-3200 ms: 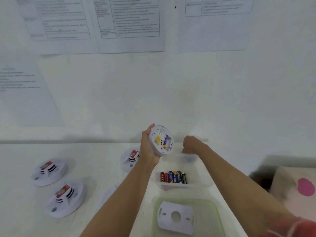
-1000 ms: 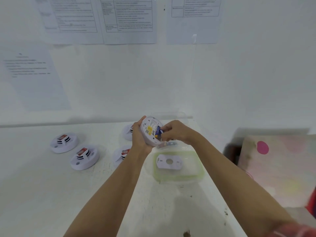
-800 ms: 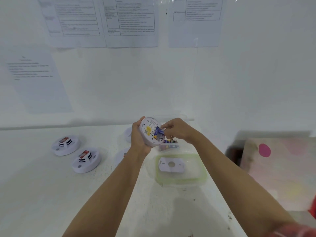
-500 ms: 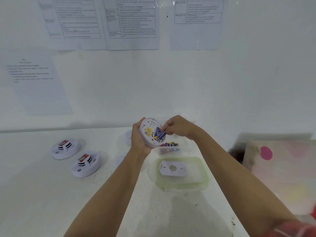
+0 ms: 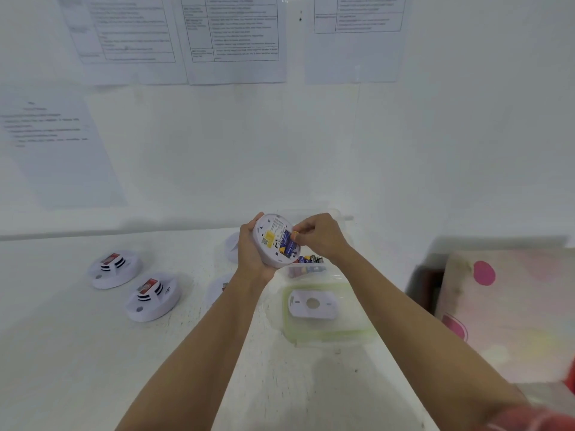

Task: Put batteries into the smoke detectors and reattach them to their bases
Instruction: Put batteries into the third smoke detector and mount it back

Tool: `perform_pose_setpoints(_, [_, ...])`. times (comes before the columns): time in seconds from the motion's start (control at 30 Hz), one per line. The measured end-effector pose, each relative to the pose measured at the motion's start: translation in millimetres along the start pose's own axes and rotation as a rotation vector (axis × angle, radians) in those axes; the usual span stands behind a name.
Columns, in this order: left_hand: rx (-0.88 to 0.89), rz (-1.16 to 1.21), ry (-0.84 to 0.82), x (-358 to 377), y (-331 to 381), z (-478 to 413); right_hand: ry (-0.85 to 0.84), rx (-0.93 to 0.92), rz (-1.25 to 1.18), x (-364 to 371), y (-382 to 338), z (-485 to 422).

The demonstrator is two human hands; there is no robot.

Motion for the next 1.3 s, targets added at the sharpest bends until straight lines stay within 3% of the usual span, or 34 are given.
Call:
perform_pose_setpoints(0.8, [0.119,-0.014,0.063,-6.6,-9.4,-24.4,0.063,-0.012,0.057,9.4,0.0,-1.0])
perform_pose_setpoints(1.17, [0.142,-0.039,0.088,-18.2,-0.8,-27.7,-0.087,-0.149,0.294,27.6,8.9,6.1])
perform_pose_setpoints(1.3, [0.095,-0.065,0.086,-22.9,5.6,-14.9,-0.124,-0.057,0.105,14.5,12.3,8.5])
Point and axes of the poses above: each hand's wrist, its own z-axis away from the middle knuckle, its own x-axis out of the palm, y = z × x, the point moved 1 cm from there along -z, towards the middle knuckle, and after that the axes turned 10 degrees about x, right-handed, at the moved point
